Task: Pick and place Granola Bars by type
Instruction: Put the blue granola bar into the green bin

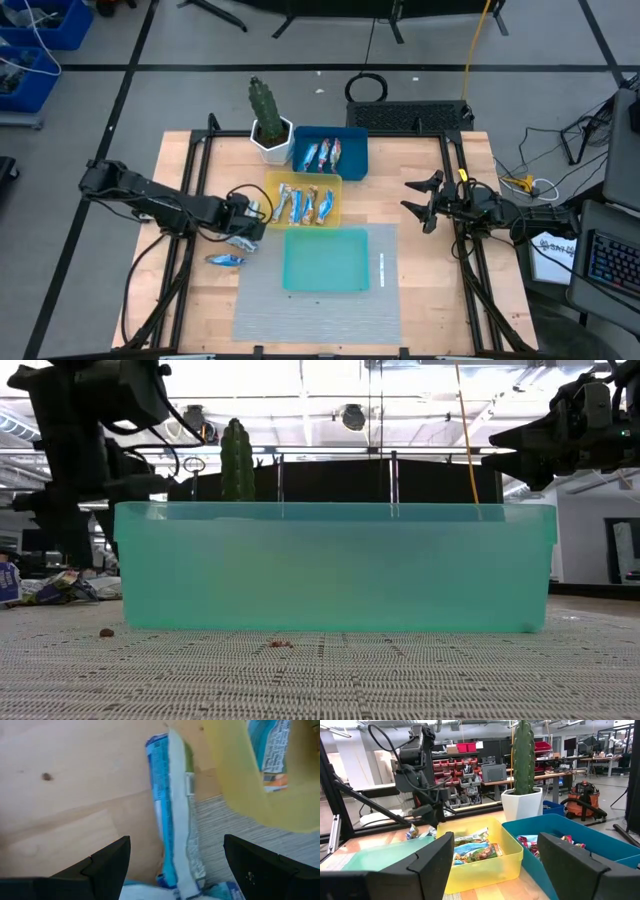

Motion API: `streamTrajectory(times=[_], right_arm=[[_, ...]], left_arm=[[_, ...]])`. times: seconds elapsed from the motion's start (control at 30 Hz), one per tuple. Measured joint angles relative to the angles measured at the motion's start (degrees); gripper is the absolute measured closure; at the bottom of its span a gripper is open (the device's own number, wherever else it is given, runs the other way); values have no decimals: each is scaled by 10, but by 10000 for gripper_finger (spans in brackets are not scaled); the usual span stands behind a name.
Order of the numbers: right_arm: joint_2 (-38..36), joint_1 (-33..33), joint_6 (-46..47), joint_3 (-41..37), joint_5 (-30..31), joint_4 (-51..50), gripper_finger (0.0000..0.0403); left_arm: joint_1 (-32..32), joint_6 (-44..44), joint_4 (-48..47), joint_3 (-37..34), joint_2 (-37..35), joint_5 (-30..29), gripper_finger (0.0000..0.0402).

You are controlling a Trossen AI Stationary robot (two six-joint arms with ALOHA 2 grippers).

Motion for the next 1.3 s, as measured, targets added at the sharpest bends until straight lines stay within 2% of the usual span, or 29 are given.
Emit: streamTrajectory(times=[0.4, 0.57, 1.1, 1.2, 1.3], right_arm=[[0, 0, 0, 0, 0, 2, 124], [0, 0, 0, 0, 0, 1, 124], [0, 0, 0, 0, 0, 0, 124], [0, 0, 0, 0, 0, 0, 124], [0, 0, 0, 0, 0, 0, 124]], left_arm=[[-7, 7, 67, -27, 32, 4, 78], [-9, 12, 106, -44, 53, 31, 78], [-7, 13, 119, -47, 56, 22, 79], [-4, 4, 117, -47, 56, 16, 93], [-2, 0, 117, -47, 56, 12, 128]])
